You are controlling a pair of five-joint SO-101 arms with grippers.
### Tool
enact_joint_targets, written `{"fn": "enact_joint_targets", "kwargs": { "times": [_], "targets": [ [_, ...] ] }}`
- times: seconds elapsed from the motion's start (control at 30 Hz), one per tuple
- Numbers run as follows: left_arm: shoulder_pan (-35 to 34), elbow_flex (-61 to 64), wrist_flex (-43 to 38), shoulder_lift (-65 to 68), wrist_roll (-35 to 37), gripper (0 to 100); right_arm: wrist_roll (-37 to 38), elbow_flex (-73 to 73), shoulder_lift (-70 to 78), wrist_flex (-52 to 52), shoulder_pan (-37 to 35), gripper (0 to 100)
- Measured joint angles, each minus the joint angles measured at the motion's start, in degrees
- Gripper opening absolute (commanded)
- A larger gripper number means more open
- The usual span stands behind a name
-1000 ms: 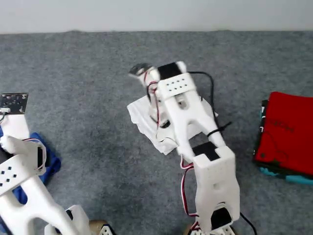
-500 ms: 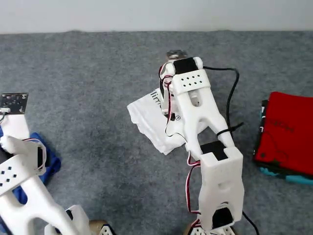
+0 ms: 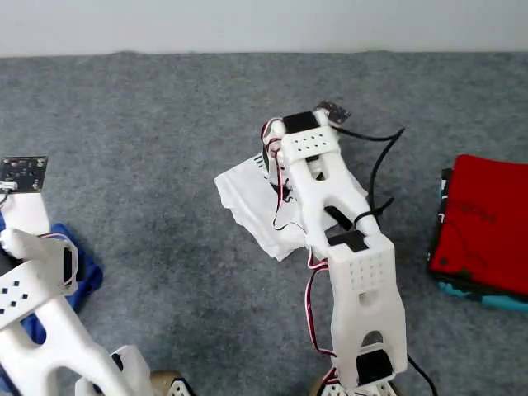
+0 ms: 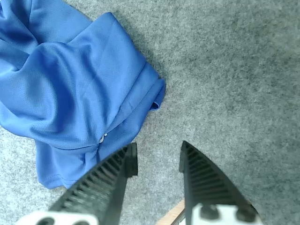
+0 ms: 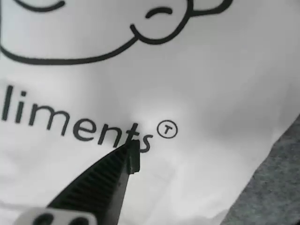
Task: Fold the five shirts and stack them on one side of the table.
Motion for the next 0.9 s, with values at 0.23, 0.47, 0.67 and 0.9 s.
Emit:
{"fn": "enact_joint_targets", "kwargs": {
  "times": [0.23, 0.47, 0.67, 0.9],
  "targets": [
    [0.00, 0.00, 0.00, 0.00, 0.00, 16, -5.63, -0.09, 4.31, -6.68, 0.09, 41.9],
    [0.00, 0.00, 0.00, 0.00, 0.00, 16, -6.07, -2.46, 8.00, -9.32, 1.14, 17.6],
    [0.00, 0.00, 0.00, 0.00, 0.00, 16, -6.07, -2.55, 8.00, -9.05, 2.37, 0.5],
    [0.00, 0.00, 0.00, 0.00, 0.00, 16, -5.71, -4.04, 8.18, -6.77, 3.60, 0.9]
  ]
}}
